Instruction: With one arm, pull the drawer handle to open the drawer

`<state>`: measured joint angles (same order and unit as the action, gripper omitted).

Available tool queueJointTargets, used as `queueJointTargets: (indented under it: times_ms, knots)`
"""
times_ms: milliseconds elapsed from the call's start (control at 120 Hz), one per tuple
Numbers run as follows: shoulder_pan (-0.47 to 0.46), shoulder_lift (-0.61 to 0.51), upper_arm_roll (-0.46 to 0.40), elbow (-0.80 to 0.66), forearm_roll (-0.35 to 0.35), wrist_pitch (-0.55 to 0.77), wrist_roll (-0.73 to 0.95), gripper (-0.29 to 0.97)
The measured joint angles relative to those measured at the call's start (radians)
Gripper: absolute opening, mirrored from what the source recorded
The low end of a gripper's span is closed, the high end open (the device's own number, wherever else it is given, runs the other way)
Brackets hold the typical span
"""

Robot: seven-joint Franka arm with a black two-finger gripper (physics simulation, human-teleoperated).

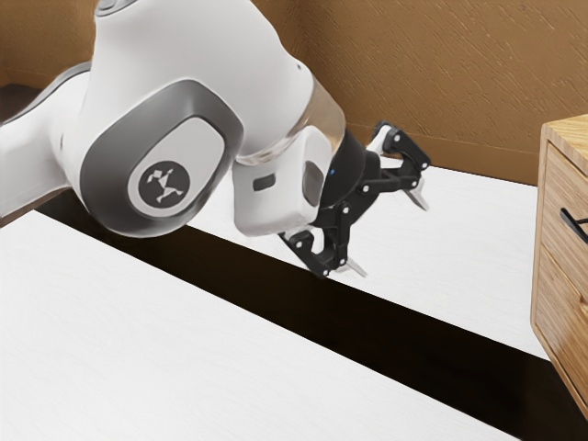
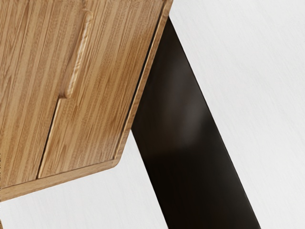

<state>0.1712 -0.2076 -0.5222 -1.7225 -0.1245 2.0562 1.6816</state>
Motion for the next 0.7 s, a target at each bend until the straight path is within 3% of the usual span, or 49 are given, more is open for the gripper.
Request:
queueJointTargets:
  times_ms: [200,700]
  knots:
    - [-0.003,0.097,-0.062,0.115,0.004,-0.001,0.081,0.66]
    - [0.009,0.175,-0.078,0.221,0.026,0.0,0.199,0.66]
